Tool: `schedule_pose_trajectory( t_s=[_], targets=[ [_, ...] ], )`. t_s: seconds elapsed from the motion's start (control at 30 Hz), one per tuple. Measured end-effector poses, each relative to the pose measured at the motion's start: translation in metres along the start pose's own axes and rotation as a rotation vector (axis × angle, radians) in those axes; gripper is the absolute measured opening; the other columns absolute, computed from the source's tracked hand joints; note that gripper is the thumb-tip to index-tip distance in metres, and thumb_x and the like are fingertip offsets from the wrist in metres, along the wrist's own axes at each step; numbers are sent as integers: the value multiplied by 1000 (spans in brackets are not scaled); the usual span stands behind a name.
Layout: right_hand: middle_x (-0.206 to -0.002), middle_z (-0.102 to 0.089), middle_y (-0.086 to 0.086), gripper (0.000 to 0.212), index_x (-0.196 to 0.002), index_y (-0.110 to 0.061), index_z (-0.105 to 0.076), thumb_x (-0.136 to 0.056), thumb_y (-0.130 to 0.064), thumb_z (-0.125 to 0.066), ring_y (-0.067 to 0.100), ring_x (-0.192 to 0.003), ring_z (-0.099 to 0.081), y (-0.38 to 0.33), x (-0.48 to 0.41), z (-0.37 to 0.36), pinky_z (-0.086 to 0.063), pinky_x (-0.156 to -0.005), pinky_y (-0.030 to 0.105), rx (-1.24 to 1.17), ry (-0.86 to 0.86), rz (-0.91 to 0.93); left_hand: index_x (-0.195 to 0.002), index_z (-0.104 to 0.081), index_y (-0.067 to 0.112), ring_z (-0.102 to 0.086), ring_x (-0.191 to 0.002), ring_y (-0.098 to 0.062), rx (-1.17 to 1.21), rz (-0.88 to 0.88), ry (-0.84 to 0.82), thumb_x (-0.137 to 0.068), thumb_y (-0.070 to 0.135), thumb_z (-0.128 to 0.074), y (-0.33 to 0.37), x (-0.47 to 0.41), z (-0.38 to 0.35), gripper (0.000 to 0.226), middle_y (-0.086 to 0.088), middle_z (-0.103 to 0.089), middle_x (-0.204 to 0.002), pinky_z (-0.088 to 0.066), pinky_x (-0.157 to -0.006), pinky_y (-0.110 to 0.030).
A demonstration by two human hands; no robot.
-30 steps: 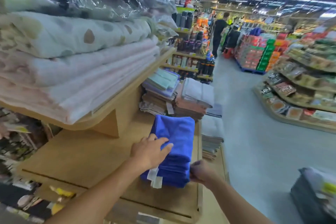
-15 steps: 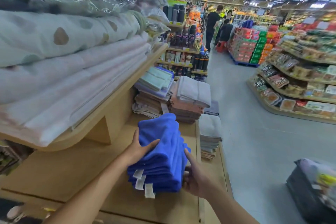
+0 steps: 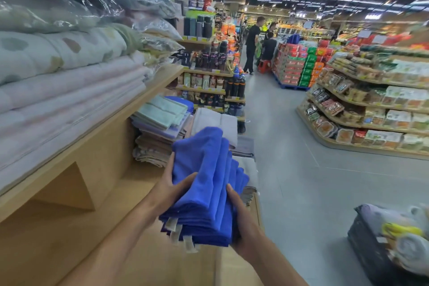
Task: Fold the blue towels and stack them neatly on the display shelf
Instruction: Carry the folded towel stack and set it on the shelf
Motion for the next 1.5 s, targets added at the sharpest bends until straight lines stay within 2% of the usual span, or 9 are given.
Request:
schedule_pose_trajectory(
  t_s=[0.1, 0.27, 0.37, 0.5, 0.63, 0.83, 1.03, 1.2, 1.5],
  targets=[
    [-149, -56, 11, 59, -146, -21, -55, -98, -53, -62, 27, -140, -52, -48, 25, 52, -42, -116, 44, 19, 43, 99, -141, -8, 75, -46, -124, 15, -46, -47, -22, -60, 84, -75, 32, -17, -64, 105, 45, -38, -136, -39, -107, -23],
    [-150, -55, 8, 50, -141, -28, -60, -100, -57, -56, 27, -140, -52, -119, 90, 170, -50, -107, 39, 40, 124, 139, -141, -12, 74, -48, -114, 22, -42, -115, -112, -57, 87, -73, 71, -32, -216, 106, 52, -41, -123, -42, -102, -16],
    [-149, -56, 7, 49, -139, -30, -61, -99, -58, -57, 27, -138, -53, -148, 131, 245, -51, -105, 40, 9, 174, 134, -145, -11, 70, -51, -128, 4, -33, -76, -160, -58, 87, -73, 73, -36, -310, 109, 35, -45, -141, -42, -114, -35],
    [-151, -55, 7, 49, -141, -31, -60, -99, -57, -59, 27, -139, -52, -179, 169, 328, -51, -105, 39, -33, 218, 145, -143, -12, 72, -52, -117, 17, -55, -82, -217, -61, 86, -72, 77, -48, -410, 103, 46, -46, -131, -43, -113, -39],
    [-152, -53, 6, 50, -143, -30, -58, -101, -56, -56, 25, -141, -50, -202, 177, 389, -51, -106, 37, -28, 232, 123, -152, -11, 58, -51, -130, 0, -55, -71, -243, -62, 84, -74, 79, -66, -476, 113, 23, -43, -150, -42, -114, -40],
    [-150, -56, 5, 53, -141, -31, -60, -96, -59, -62, 25, -138, -53, -233, 132, 451, -52, -105, 38, 18, 196, 46, -126, -17, 82, -56, -109, 21, -20, -33, -151, -56, 87, -73, 69, -120, -517, 90, 50, -50, -119, -44, -89, -12],
    [-144, -61, 5, 50, -132, -31, -68, -92, -61, -67, 23, -134, -57, -289, 41, 502, -53, -104, 38, 64, 138, 23, -150, -8, 62, -53, -131, -10, 7, 0, -103, -60, 85, -73, 56, -218, -543, 113, 17, -43, -152, -43, -113, -44],
    [-144, -61, 6, 49, -131, -31, -68, -91, -61, -67, 25, -134, -58, -344, -58, 534, -55, -100, 36, 71, 78, -13, -120, -5, 88, -53, -108, 15, 6, 2, 3, -51, 94, -68, 61, -321, -544, 94, 37, -43, -131, -43, -84, -9],
    [-148, -58, 8, 53, -138, -28, -63, -96, -59, -62, 28, -137, -55, -410, -241, 589, -53, -103, 39, 123, -61, -91, -152, -2, 58, -52, -121, 7, -41, -3, 152, -57, 90, -70, 48, -488, -538, 121, 22, -40, -150, -46, -93, -14]
  ],
)
Point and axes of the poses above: each hand's wrist, its own x-axis away from the middle knuckle, its own z-axis out of the back of the hand, y = z × x, the point moved 6 cm from there along -x, towards the middle knuckle
